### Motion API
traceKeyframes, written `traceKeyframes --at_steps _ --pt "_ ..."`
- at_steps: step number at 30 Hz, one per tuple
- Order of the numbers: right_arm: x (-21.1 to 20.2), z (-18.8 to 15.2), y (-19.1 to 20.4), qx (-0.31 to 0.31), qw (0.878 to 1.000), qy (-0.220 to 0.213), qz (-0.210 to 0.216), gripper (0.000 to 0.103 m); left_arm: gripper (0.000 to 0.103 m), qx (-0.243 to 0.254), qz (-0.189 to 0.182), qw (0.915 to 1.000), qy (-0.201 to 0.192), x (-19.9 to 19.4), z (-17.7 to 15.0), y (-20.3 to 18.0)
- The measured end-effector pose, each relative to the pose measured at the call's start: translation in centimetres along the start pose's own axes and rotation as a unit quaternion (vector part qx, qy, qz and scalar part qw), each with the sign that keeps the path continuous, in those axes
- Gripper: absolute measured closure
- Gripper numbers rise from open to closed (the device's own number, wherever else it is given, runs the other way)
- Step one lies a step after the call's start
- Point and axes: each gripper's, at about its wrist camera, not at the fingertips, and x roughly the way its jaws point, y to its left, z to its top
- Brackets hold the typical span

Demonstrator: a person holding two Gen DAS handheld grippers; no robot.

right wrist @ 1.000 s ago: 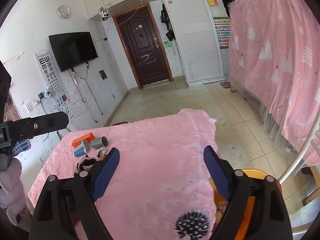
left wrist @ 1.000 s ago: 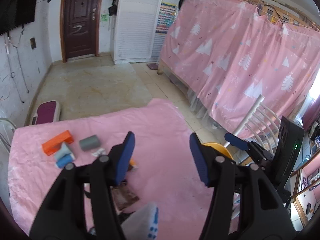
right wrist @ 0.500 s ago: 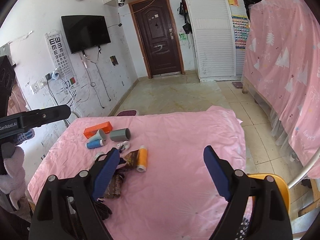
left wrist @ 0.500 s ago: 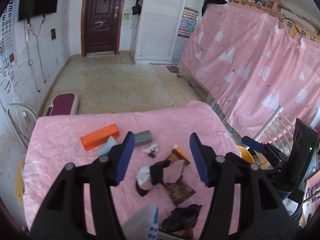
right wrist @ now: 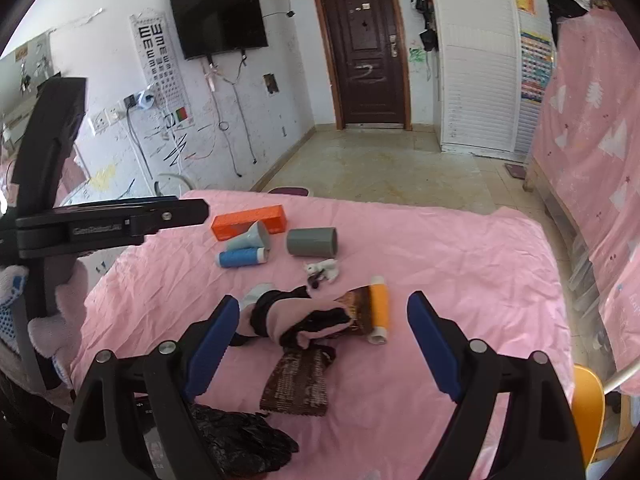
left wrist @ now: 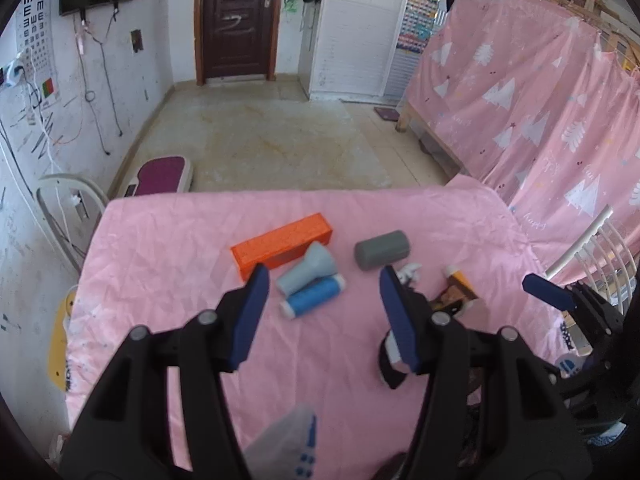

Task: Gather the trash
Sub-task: 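Grasp the blue thread spool with the left tool while the right tool grasps the black-and-pink cloth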

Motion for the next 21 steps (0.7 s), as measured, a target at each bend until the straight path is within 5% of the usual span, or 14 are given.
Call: traceKeyframes --at_steps 14,21 --pt "3.3 -0.3 2.7 -0.064 0.997 0.034 0.023 0.028 0.048 0.027 0.016 0.9981 0.052 5.9 -0.9 0.3" --pt "4.1 -0.5 2.3 -0.066 0.996 0.048 0.024 0.059 0.048 0.042 0.012 0.9965 0.071 7.7 -1.1 -0.2"
